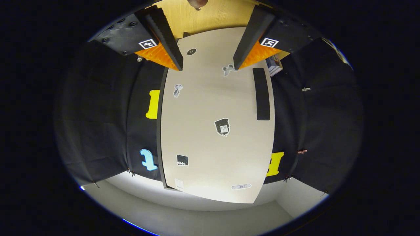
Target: Open the shoe cabinet door, grab the shoes and put them into the shoe cabinet, then close the shoe cabinet door.
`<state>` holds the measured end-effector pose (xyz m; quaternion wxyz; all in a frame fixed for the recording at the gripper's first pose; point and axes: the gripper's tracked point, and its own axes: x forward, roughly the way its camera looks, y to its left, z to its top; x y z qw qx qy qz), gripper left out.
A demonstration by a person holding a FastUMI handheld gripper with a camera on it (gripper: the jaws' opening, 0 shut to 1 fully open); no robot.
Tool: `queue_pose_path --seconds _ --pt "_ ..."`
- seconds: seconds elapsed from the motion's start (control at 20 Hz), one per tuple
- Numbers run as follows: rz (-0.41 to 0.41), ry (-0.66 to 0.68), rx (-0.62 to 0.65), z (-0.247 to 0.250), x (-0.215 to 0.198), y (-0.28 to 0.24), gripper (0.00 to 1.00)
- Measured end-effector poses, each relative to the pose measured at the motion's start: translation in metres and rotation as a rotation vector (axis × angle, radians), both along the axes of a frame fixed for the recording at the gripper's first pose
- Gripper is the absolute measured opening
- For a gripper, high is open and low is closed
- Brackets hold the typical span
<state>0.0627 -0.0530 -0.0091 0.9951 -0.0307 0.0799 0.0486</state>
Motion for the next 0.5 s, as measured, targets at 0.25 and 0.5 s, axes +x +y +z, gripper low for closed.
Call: queue_pose_path --seconds 0.25,0.5 --pt "0.002 -0.007 0.006 0.0026 -0.0043 0.0012 0.98" --pt "0.013 -0.007 0.01 0.0015 -0.0078 0.0031 0.98"
